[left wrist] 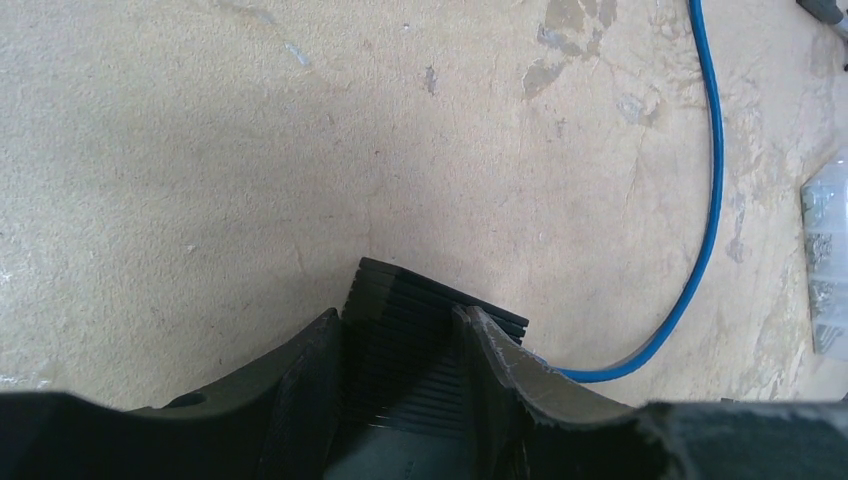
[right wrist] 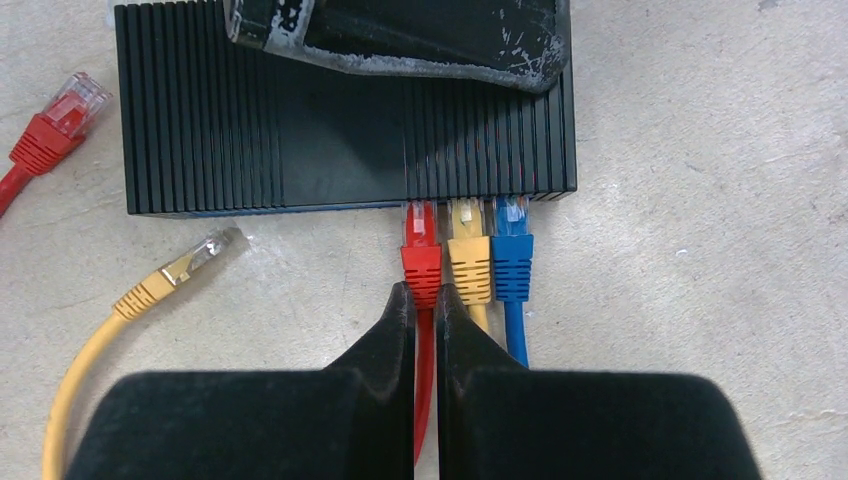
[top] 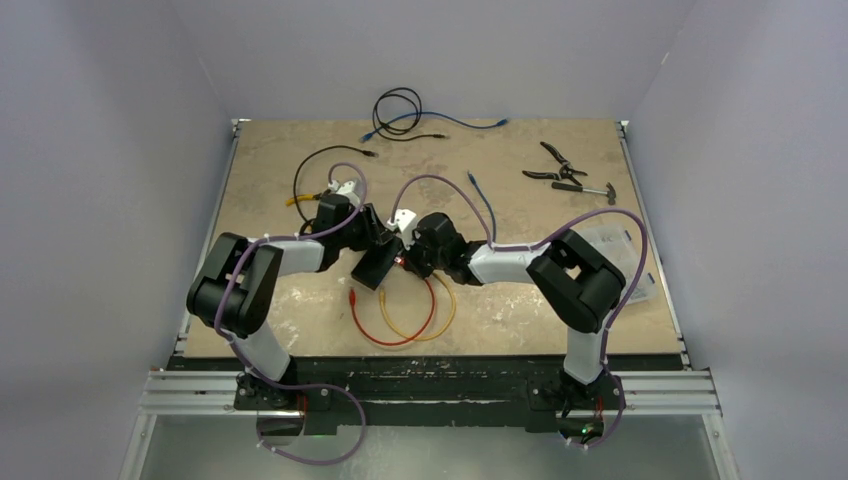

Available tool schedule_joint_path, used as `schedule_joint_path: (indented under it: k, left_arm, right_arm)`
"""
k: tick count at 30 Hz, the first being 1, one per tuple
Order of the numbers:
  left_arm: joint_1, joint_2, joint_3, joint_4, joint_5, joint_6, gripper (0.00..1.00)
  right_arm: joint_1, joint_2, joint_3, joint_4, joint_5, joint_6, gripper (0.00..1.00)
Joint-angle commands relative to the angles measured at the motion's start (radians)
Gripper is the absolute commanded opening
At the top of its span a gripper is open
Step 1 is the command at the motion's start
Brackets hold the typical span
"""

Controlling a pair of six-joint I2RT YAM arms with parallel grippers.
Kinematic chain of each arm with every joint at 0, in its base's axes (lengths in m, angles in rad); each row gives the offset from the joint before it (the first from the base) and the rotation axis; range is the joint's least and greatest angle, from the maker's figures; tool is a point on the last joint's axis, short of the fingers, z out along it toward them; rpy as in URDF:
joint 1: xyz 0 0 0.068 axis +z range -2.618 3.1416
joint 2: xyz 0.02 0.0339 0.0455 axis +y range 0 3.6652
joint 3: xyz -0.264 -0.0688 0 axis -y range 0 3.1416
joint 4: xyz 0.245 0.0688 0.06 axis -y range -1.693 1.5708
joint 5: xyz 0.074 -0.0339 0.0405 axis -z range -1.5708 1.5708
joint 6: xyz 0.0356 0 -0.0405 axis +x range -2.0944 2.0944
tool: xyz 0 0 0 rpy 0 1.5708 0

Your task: Insert the plug into the switch port

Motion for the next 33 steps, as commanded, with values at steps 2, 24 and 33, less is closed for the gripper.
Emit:
schedule_joint_path:
  k: [2, 24, 33]
  left_arm:
    - [-0.119, -0.013, -0.035, -0.08, 0.269, -0.138, 0.42]
    - [-0.138, 0.017, 0.217, -0.372, 0.076, 0.089, 0.52]
    - [-0.045, 0.062, 0.452, -0.552, -0.045, 0.233, 0.56]
  right_arm:
    - [-0.013, -0.016, 0.141, 0.384, 0.001, 0.072, 0.0]
    - [-0.013, -0.052, 0.086, 0.385, 0.089, 0.017, 0.14]
    - [-0.013, -0.158, -0.028, 0.357, 0.124, 0.029, 0.51]
